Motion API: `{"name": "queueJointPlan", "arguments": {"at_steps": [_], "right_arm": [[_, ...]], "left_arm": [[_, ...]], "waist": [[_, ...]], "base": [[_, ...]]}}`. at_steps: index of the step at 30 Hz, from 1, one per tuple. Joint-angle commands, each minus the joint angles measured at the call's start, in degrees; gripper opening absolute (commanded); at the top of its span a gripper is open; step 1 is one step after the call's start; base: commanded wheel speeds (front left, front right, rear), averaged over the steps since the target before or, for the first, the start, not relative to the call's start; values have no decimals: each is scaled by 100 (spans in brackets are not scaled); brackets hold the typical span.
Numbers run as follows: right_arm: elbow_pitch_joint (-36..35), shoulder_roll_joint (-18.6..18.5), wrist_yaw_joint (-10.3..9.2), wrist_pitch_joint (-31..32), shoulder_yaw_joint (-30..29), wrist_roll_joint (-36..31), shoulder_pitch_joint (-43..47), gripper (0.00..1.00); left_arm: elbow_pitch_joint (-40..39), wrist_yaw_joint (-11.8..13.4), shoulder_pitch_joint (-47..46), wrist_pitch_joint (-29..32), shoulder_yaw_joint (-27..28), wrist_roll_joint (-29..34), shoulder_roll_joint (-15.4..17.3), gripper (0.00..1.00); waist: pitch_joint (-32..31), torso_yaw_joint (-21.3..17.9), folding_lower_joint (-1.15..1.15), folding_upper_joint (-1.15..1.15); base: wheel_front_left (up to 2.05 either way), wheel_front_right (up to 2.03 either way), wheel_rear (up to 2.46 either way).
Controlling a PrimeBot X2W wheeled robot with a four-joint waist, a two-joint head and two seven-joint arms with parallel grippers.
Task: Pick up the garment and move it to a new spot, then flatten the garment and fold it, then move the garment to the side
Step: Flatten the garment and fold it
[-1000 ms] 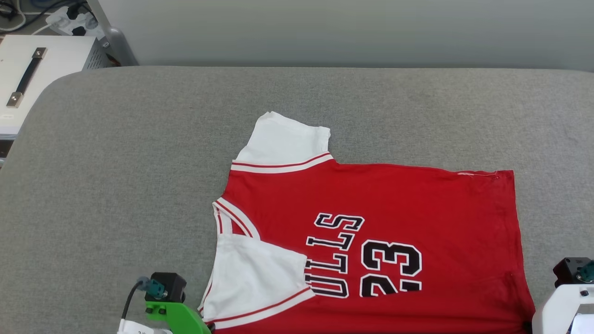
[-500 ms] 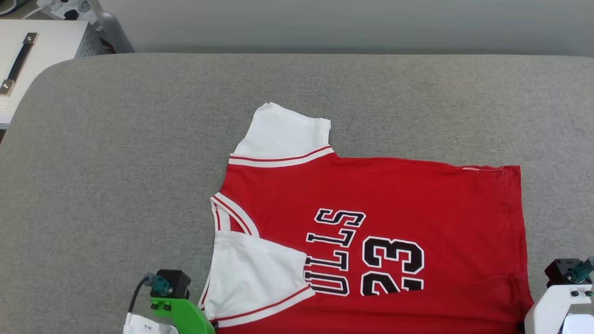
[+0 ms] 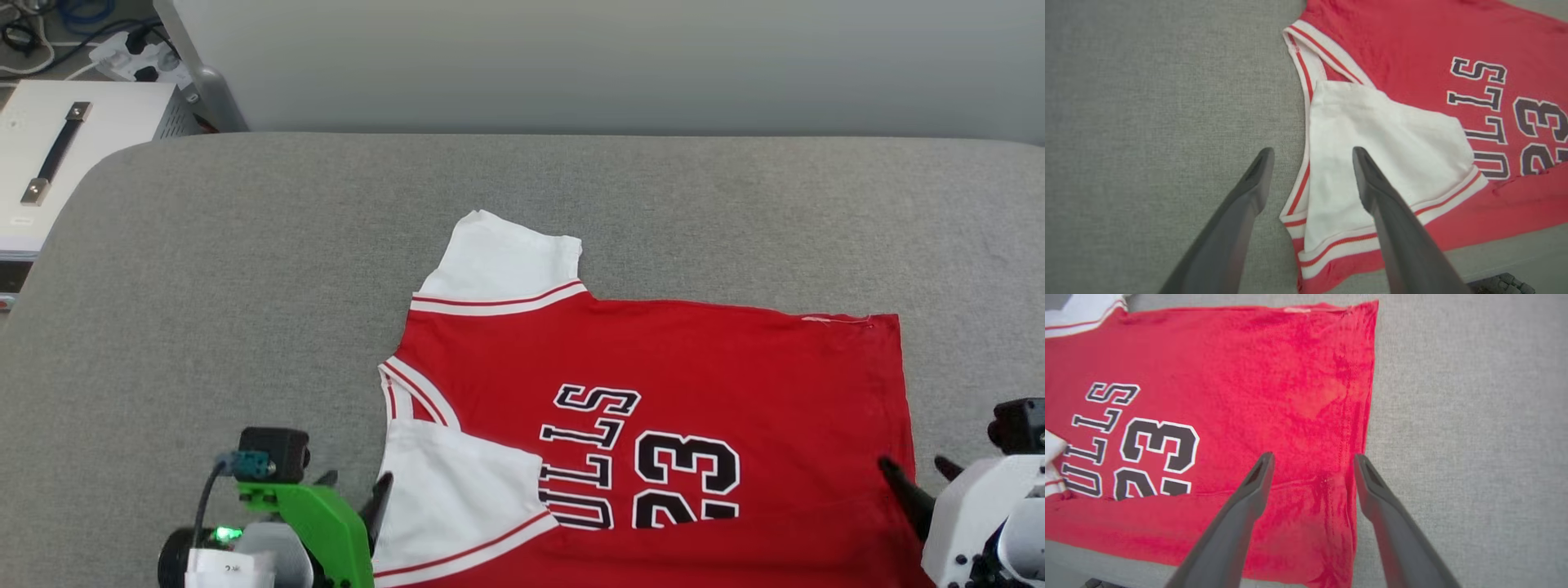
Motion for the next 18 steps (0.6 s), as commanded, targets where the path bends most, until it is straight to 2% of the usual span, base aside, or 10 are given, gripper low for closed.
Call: {"name": "queueJointPlan", "arguments": {"at_steps": [1, 7, 11, 14, 18], "right_arm": [[-131, -10, -4, -287, 2, 54, -102, 100], [-423, 87, -4, -1628, -28, -44, -146, 100], [-495, 307, -4, -2476, -26, -83, -158, 100], [-528, 436, -4, -2904, 3, -166, -148, 100], [-568, 586, -4, -3384, 67, -289, -192, 100]], "left_arm": [[-87, 4, -139, -252, 130, 93, -33, 100], [-288, -180, -243, -1409, 408, 458, -134, 100], [-251, -314, -302, -2220, 496, 746, -281, 100], [-205, -387, -366, -2578, 618, 948, -427, 100], [-233, -545, -496, -2711, 967, 1271, -684, 100]], "waist": [[-88, 5, 0, 0], [-172, -53, 0, 0], [-170, -135, 0, 0], [-102, -213, 0, 0], [81, -346, 0, 0]], "base": [[0, 0, 0], [0, 0, 0], [0, 0, 0], [0, 0, 0], [0, 0, 0]]}}
